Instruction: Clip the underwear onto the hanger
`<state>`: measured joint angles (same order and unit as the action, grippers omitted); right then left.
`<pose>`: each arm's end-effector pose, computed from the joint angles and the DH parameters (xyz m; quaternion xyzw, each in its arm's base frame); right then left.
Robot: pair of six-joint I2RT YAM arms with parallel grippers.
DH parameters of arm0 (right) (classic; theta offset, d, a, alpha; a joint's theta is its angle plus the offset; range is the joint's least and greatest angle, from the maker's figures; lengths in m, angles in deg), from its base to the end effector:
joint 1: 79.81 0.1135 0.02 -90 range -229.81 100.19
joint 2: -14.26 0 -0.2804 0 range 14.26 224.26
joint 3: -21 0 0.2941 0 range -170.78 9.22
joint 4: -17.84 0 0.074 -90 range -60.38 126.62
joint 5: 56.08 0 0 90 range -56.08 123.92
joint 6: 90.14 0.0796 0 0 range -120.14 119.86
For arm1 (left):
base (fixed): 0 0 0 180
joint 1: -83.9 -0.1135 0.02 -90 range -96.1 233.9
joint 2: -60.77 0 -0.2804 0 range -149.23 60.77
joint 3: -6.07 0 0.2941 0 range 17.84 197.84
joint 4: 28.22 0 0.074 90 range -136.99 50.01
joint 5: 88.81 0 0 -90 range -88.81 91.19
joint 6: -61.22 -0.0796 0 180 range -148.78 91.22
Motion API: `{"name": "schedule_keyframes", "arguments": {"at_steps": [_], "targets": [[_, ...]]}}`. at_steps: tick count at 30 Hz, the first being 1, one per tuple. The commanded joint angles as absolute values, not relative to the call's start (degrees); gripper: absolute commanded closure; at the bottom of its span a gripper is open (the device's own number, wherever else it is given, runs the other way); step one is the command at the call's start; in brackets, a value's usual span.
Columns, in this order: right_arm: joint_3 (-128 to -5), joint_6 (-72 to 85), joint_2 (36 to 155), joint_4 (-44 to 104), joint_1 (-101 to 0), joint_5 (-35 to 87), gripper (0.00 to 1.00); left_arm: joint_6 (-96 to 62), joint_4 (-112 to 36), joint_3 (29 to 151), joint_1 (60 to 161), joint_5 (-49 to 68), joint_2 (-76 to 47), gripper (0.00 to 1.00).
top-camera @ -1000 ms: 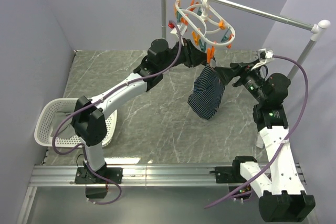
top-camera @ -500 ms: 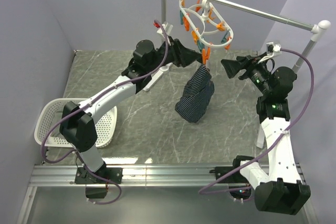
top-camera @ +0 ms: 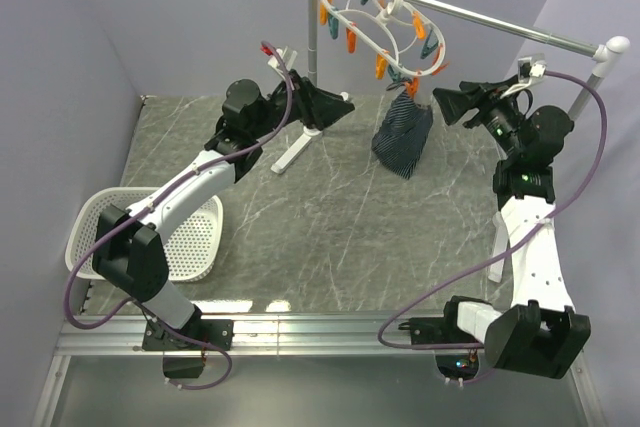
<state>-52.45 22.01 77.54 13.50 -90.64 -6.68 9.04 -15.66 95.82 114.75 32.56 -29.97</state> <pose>0.3177 -0.0080 0.4496 -0.1001 0.6284 0.2845 0.7171 0.3709 -0.2698 0.4173 0.1721 0.6203 -0.5619 0.5195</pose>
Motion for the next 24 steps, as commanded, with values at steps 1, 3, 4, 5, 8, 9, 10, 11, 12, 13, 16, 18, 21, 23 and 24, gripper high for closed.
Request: {"name": "schedule_keyframes", "arguments": {"at_steps": [1,3,4,5,8,9,10,11,12,13,16,18,21,23,24], "targets": [[-56.6,20.26,79.82,7.65,-91.06,-6.52,0.17,6.29,-10.91,95.19,114.58,36.87,-27.04,0.37],[-57.83,19.72,81.74,7.64,-91.23,-5.37,0.2,5.15,-9.94,95.01,114.4,39.06,-27.12,0.39],[-58.62,19.9,82.45,6.95,-91.49,-5.11,0.21,4.71,-9.24,95.1,114.4,39.85,-27.12,0.4],[-58.89,19.81,82.89,6.59,-91.58,-4.67,0.25,4.27,-8.97,95.1,114.4,40.29,-27.12,0.41],[-60.38,19.46,84.65,6.24,-91.76,-3.52,0.28,4.09,-9.76,95.97,114.49,38.63,-27.65,0.43],[-60.73,19.46,85.35,6.06,-91.67,-3.43,0.29,4.0,-9.93,96.24,114.4,36.97,-27.74,0.43],[-61.26,19.81,85.88,5.71,-91.76,-3.35,0.3,3.91,-10.02,96.68,114.4,36.26,-28.0,0.44],[-61.44,20.07,86.58,5.45,-91.76,-3.35,0.31,3.83,-9.85,96.86,114.4,35.21,-28.18,0.45],[-61.88,20.42,86.94,4.84,-91.76,-3.52,0.32,3.74,-9.85,97.21,114.4,33.98,-28.44,0.48],[-62.05,20.95,87.46,4.48,-91.76,-3.52,0.33,3.74,-9.85,98.25,114.49,33.8,-29.31,0.49],[-63.19,21.75,88.87,3.52,-91.76,-3.35,0.34,4.0,-9.85,100.36,114.4,33.97,-30.72,0.5],[-63.72,21.75,89.93,3.16,-91.76,-3.69,0.34,4.0,-9.33,100.9,114.31,34.49,-31.16,0.5],[-64.43,21.57,91.33,1.94,-91.85,-4.4,0.34,4.96,-8.01,101.6,113.79,36.86,-31.87,0.53],[-65.22,22.1,92.82,1.14,-91.76,-5.19,0.34,6.28,-7.13,101.78,113.35,39.15,-32.4,0.55],[-65.39,22.62,93.44,0.53,-91.76,-5.63,0.35,6.63,-6.78,101.78,113.17,39.76,-32.48,0.56]]}}
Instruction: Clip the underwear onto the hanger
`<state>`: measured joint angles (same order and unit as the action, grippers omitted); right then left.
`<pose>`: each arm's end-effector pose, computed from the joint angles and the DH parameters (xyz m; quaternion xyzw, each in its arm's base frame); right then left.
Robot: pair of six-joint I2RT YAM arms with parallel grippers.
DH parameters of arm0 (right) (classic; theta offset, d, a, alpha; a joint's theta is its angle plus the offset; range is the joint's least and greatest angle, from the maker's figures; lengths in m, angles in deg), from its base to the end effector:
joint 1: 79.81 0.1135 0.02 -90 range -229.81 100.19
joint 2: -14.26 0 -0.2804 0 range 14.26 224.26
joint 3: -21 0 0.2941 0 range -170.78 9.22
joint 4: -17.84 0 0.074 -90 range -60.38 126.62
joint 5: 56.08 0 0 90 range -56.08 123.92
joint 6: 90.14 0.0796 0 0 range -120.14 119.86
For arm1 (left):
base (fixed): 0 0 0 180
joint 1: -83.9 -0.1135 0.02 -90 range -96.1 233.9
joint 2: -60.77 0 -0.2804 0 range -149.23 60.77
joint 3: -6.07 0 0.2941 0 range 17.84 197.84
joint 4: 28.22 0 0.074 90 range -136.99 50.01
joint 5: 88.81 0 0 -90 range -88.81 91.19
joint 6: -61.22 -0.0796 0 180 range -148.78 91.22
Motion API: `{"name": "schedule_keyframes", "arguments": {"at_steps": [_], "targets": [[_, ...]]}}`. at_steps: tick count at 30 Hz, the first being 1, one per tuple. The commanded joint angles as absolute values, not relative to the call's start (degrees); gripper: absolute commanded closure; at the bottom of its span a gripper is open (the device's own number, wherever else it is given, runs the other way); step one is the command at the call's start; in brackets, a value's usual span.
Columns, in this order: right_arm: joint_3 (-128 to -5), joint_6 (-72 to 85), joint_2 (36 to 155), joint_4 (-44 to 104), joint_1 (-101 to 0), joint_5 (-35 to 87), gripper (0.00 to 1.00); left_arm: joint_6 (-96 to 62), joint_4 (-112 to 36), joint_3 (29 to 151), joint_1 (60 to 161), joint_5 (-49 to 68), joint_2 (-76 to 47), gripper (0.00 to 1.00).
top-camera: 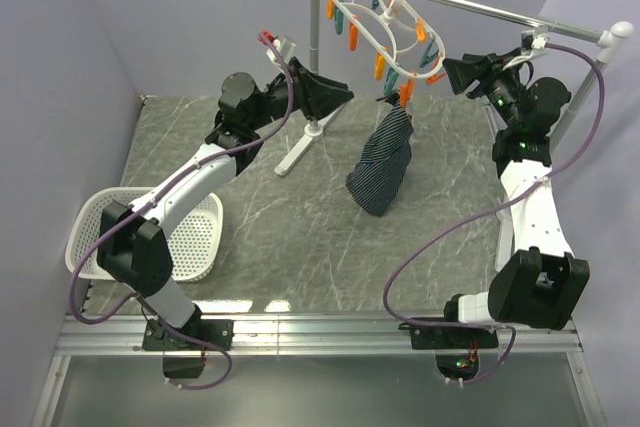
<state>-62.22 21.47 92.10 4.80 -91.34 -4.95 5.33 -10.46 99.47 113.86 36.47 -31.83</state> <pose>0.3850 -0.0276 0.4581 -0.1014 0.6056 0.2610 0.7449 0.3743 -0.2688 0.4420 0.2257 0.5649 -0.5604 0.5620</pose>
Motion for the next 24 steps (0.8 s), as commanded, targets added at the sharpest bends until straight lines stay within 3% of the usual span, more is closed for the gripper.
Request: {"name": "schedule_keyframes", "arguments": {"at_steps": [1,9,15,24], "targets": [[-65.92,23.58,93.97,-0.52,-91.76,-5.89,0.34,7.25,-5.9,101.69,113.0,40.73,-32.66,0.58],[-70.4,29.21,100.3,-3.78,-91.76,-8.71,0.36,8.05,-7.12,102.4,112.55,45.84,-33.01,0.62],[-69.62,32.11,100.22,-4.92,-91.41,-9.94,0.49,6.11,-9.57,103.8,112.47,44.0,-33.36,0.65],[-63.03,31.15,92.22,-2.56,-90.01,-8.0,0.63,-1.27,-18.89,113.98,112.64,31.08,-37.66,0.77]]}}
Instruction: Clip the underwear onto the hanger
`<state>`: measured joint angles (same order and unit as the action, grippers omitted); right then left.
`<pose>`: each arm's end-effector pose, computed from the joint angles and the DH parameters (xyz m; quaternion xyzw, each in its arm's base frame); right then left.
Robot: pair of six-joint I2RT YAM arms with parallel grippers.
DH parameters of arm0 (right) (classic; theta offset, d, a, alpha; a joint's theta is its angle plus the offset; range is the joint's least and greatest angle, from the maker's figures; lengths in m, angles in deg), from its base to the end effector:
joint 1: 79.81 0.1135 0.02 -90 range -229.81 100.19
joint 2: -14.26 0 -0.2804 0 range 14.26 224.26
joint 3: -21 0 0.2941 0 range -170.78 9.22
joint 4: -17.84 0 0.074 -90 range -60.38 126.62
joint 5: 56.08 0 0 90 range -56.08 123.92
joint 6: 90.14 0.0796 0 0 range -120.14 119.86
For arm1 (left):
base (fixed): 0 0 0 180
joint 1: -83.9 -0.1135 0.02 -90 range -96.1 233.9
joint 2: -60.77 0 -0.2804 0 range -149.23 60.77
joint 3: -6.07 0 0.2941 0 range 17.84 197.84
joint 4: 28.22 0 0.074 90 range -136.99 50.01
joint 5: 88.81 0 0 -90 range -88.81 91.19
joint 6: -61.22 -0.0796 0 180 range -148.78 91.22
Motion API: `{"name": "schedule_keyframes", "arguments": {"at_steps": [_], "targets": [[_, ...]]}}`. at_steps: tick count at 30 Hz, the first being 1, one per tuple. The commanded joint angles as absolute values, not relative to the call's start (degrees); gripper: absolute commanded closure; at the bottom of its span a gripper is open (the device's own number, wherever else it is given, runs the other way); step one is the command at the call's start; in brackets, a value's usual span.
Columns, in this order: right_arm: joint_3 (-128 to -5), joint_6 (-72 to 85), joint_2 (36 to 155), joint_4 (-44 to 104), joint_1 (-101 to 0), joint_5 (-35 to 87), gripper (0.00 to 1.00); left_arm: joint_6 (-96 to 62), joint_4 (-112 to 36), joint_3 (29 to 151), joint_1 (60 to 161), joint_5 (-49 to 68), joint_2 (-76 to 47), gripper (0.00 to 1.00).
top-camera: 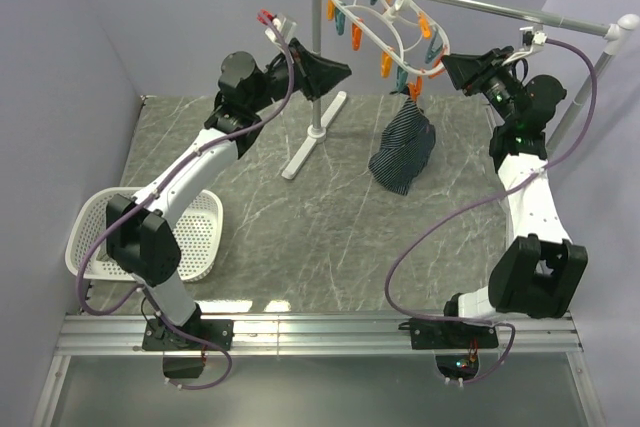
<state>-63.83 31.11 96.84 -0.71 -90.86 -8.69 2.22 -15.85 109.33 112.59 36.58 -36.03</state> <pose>0.4045 -0.0241 0.4502 -0.0880 0.6013 0.3376 0.7188 0.3962 -0.2694 0.4698 0.2360 0.5592 -0.5390 0.5840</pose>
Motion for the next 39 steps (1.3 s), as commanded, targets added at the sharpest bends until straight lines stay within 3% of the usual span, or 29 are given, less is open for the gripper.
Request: {"name": "schedule_keyframes", "arguments": {"at_steps": [1,7,12,15,19,23,27,32,36,39], "targets": [[-62.68,31.06,91.43,-2.38,-89.83,-8.0,0.64,-2.75,-19.51,114.87,112.82,29.33,-38.11,0.77],[-61.0,29.48,88.79,-0.09,-87.46,-6.78,0.66,-20.2,-27.75,121.9,117.47,24.83,-40.74,0.62],[-59.25,28.87,85.02,3.06,-86.75,-3.35,0.66,-37.1,-34.54,125.68,120.46,28.76,-41.89,0.51],[-57.23,28.34,80.71,5.7,-86.66,0.25,0.64,-41.53,-32.53,123.93,121.69,25.2,-41.19,0.55],[-56.34,25.88,75.09,11.94,-86.49,7.27,0.61,-23.04,-29.46,123.58,121.0,22.71,-42.77,0.54],[-55.56,21.75,71.66,16.25,-86.49,13.77,0.49,2.29,-16.12,117.27,119.23,25.09,-42.33,0.57],[-53.36,19.38,68.49,16.0,-86.49,16.08,0.43,20.92,-7.12,112.06,121.42,17.99,-41.45,0.51],[-52.74,18.93,66.82,16.43,-86.57,16.95,0.4,29.75,-13.7,120.03,123.62,6.92,-45.13,0.44],[-51.43,19.28,66.11,14.86,-86.49,18.01,0.39,32.04,-4.95,118.23,125.03,3.13,-46.72,0.41],[-51.42,19.99,66.02,14.76,-86.49,18.19,0.39,31.07,-4.21,118.99,126.08,-2.64,-48.03,0.46]]}}
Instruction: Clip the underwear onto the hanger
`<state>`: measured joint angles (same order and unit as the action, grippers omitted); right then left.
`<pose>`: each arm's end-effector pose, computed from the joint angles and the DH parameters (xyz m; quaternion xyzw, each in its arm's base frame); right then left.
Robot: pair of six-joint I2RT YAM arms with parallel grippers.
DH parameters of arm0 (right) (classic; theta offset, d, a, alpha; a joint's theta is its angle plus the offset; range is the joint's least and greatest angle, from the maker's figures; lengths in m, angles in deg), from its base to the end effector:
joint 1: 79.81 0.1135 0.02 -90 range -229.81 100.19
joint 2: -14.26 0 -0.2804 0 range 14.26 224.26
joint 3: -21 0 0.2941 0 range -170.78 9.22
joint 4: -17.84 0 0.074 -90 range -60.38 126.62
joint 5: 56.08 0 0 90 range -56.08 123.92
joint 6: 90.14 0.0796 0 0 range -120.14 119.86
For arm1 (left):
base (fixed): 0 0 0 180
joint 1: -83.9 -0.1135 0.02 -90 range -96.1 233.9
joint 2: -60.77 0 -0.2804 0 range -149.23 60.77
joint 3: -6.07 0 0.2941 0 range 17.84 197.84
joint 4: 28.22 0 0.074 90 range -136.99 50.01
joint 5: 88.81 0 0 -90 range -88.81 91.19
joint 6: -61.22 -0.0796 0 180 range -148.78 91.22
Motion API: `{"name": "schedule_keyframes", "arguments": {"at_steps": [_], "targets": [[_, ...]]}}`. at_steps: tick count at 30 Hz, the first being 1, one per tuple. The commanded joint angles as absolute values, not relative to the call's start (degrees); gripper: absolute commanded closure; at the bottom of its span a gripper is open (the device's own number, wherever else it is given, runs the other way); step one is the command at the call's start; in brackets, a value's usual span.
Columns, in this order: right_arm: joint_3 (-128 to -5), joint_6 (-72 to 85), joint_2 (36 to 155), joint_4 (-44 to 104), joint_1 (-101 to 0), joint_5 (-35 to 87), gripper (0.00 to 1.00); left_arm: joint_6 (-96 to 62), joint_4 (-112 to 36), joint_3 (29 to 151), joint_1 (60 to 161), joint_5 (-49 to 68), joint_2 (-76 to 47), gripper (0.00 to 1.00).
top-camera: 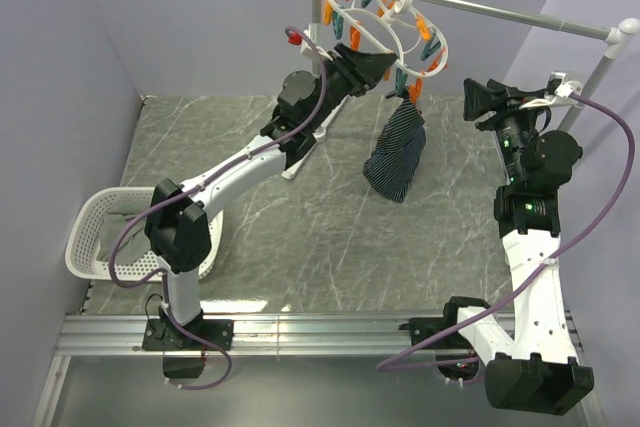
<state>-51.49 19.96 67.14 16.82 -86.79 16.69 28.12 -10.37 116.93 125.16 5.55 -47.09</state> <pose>0.2691 -0.0092 0.4886 0.0120 0.5758 0.1776 0.7980 0.4042 -0.3627 0.4504 -0.0461 0.5661 -0.6359 0.5226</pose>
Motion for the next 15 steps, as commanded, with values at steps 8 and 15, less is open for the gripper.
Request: {"name": "schedule_keyframes", "arguments": {"at_steps": [8,15], "targets": [[-51.95,19.73,65.85,13.71,-86.49,18.36,0.39,32.92,-5.81,120.76,127.14,-9.01,-50.5,0.49],[-51.51,19.99,66.2,12.66,-86.49,18.01,0.38,33.98,-7.92,123.4,127.23,-10.94,-52.52,0.48]]}}
